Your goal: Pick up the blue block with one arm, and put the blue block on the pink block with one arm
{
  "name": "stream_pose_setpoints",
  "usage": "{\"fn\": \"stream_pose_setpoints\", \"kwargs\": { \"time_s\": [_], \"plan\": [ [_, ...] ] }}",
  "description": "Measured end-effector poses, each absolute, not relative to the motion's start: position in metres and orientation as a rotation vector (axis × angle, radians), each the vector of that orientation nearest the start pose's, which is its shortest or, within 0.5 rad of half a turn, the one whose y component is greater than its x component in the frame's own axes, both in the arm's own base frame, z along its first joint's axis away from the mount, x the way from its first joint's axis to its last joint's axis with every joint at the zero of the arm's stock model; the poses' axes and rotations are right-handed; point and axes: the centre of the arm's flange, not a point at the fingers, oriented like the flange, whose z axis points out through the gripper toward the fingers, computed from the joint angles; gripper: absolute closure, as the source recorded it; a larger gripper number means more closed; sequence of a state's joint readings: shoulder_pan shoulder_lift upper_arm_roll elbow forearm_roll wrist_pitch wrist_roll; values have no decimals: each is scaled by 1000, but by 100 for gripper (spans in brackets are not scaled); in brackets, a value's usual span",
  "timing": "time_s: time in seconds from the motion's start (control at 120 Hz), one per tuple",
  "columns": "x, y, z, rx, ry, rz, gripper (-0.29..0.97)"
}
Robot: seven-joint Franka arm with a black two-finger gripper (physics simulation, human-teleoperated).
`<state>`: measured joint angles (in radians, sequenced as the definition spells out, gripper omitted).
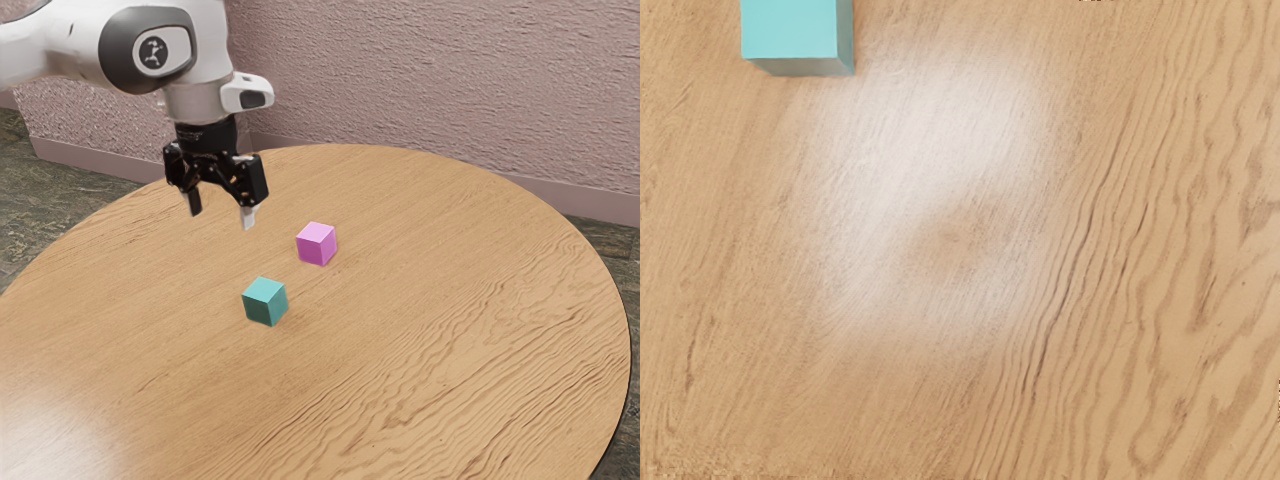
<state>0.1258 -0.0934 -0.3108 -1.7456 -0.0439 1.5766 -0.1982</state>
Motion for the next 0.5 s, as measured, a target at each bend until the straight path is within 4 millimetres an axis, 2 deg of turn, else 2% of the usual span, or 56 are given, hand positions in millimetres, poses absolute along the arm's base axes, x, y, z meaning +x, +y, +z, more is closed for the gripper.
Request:
{"fn": "stream_pose_setpoints", "kwargs": {
  "time_s": [0.083, 0.108, 0.208, 0.267, 0.308, 0.392, 0.442, 0.5],
  "plan": [
    [513, -104, 587, -3129, -154, 139, 0],
    [514, -101, 581, -3118, -192, 158, 0],
    [523, -65, 548, -3064, -397, 261, 0],
    [540, -44, 511, -3023, -483, 355, 0],
    [558, -31, 476, -2991, -520, 410, 0],
    [588, -5, 424, -2968, -559, 418, 0],
    [610, 5, 402, -2979, -570, 392, 0],
    [628, 9, 388, -2994, -572, 346, 0]
  ]
}}
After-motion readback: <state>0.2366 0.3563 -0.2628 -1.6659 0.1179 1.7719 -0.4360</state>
